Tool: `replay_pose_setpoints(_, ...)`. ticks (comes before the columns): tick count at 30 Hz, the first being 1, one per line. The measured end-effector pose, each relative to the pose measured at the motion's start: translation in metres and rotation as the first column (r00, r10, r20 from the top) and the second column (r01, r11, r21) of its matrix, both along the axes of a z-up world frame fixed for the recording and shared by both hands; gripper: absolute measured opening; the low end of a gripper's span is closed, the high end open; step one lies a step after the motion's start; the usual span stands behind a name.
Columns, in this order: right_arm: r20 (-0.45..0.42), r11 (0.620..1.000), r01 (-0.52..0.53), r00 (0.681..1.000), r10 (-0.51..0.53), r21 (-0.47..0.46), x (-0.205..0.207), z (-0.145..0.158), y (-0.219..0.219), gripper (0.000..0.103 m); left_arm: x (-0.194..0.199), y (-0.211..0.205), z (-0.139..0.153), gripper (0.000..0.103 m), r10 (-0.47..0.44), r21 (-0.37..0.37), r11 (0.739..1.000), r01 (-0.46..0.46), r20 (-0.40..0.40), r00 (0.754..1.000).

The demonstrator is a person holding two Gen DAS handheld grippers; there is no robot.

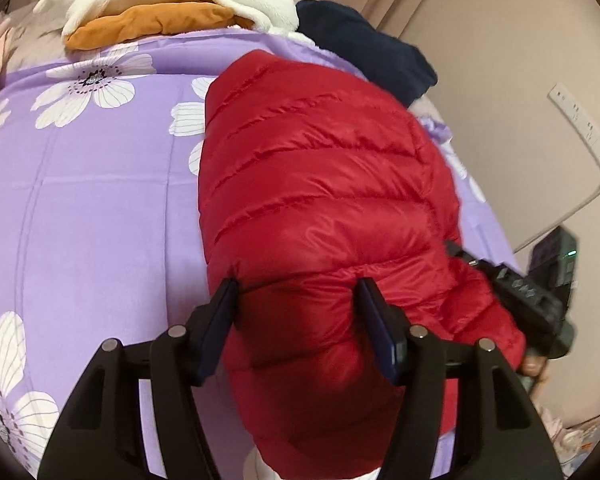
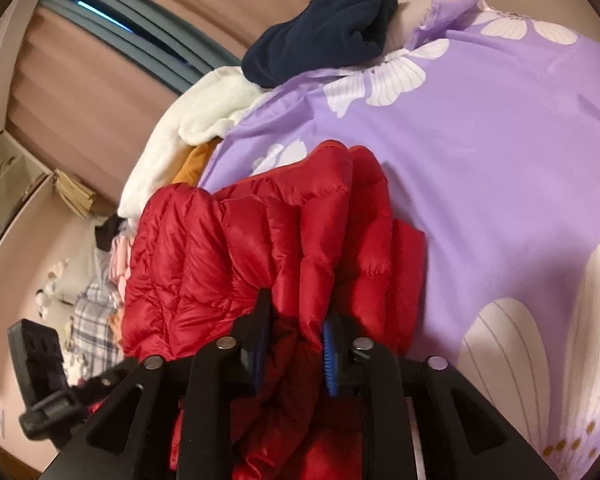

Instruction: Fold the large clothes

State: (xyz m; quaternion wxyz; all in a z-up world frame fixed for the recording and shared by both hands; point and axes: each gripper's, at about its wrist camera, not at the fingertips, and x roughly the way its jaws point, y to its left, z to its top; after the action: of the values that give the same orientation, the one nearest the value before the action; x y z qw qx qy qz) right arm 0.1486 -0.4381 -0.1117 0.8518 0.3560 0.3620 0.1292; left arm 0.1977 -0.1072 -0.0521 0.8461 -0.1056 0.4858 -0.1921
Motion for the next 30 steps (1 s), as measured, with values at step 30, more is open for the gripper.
replay_pose_setpoints(30,0.028,0.892,-0.214,0.969,0.244,-0.398,-0.062,0.009,0.076,0.023,-0.003,-0.009,-0.004,0.065,-0.025,0.103,0.994,0.025,-0.005,1.0)
